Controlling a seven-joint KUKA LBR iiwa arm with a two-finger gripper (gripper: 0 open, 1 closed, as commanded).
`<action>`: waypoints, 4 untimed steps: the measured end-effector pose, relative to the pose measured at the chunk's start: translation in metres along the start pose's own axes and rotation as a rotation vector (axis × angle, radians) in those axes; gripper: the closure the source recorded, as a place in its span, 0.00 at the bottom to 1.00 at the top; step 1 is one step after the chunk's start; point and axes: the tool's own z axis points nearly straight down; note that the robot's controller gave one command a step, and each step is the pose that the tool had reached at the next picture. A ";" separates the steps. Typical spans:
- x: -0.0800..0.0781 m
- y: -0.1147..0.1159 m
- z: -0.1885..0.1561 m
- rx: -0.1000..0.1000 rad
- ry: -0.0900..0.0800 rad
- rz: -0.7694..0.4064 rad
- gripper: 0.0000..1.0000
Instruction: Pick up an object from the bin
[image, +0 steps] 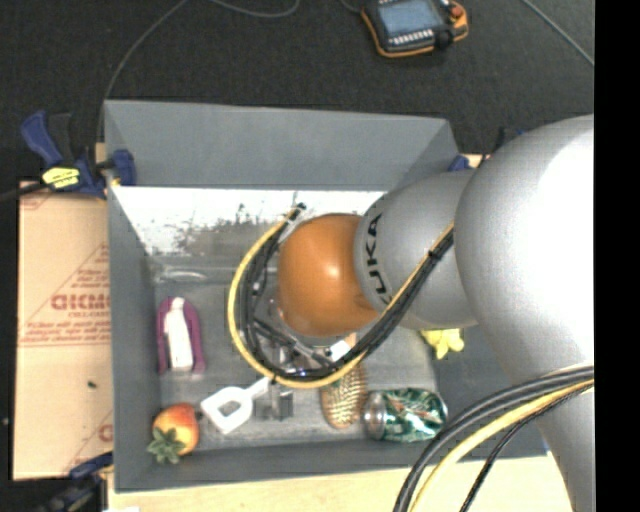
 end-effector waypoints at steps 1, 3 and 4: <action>0.001 -0.003 0.004 -0.004 0.006 0.070 1.00; 0.002 -0.003 -0.014 -0.004 0.008 0.072 1.00; 0.002 -0.003 -0.057 -0.003 0.012 0.072 1.00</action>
Offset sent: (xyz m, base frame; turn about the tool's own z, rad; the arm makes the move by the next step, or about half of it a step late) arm 0.0000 0.0000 0.0000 0.0000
